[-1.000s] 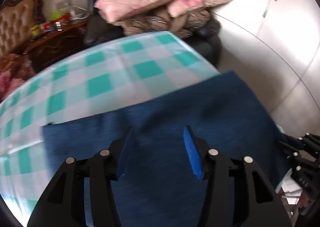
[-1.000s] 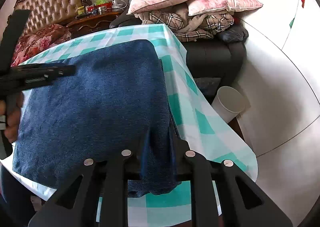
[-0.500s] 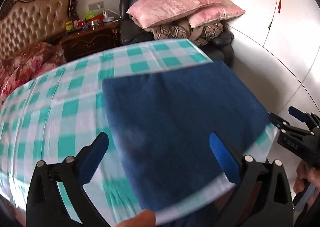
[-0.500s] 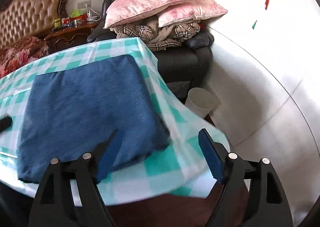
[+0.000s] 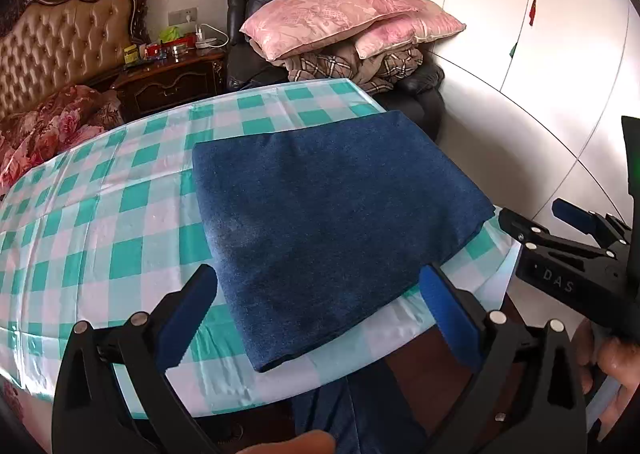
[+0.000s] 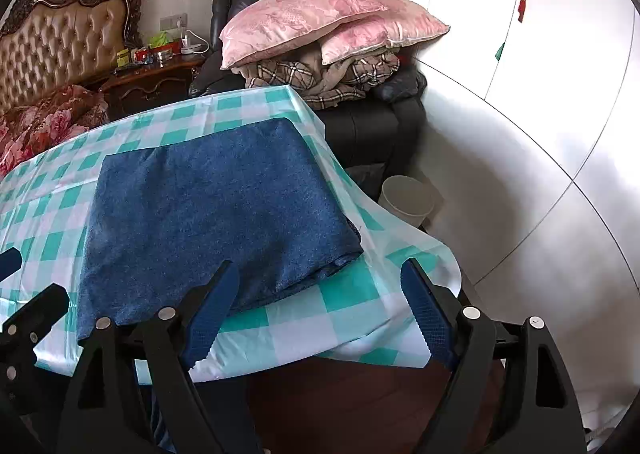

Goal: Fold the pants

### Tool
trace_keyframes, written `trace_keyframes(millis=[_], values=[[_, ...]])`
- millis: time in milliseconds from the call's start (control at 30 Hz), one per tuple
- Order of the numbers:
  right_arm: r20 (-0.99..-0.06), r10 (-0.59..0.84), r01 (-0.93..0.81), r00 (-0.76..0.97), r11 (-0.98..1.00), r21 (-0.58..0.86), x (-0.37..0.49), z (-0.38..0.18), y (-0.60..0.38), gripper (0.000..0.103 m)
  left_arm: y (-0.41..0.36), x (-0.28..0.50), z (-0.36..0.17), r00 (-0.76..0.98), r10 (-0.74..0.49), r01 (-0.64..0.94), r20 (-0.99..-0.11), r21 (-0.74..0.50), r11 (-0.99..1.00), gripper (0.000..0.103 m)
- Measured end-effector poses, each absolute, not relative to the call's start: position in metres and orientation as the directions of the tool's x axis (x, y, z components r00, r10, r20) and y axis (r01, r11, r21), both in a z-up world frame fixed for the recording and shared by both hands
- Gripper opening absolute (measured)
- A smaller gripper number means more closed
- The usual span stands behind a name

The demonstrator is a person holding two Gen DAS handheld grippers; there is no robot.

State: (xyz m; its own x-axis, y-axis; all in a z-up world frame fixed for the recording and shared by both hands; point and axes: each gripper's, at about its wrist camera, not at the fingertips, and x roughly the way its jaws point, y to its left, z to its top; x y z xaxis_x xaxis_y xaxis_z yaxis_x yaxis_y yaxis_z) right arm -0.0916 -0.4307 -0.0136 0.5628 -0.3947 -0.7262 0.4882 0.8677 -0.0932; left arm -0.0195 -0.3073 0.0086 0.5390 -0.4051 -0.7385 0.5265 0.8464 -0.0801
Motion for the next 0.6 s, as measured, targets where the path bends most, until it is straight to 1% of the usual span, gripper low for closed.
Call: trace_keyframes(millis=[600], values=[[-0.731, -0.392, 0.487, 0.559, 0.868, -0.093, -0.0930, -0.0140, -0.4332, 0.080, -0.3070, -0.0156, 0.0104, 0.540, -0.407, 0.529, -0.737, -0.080, 0.845, 0.101]])
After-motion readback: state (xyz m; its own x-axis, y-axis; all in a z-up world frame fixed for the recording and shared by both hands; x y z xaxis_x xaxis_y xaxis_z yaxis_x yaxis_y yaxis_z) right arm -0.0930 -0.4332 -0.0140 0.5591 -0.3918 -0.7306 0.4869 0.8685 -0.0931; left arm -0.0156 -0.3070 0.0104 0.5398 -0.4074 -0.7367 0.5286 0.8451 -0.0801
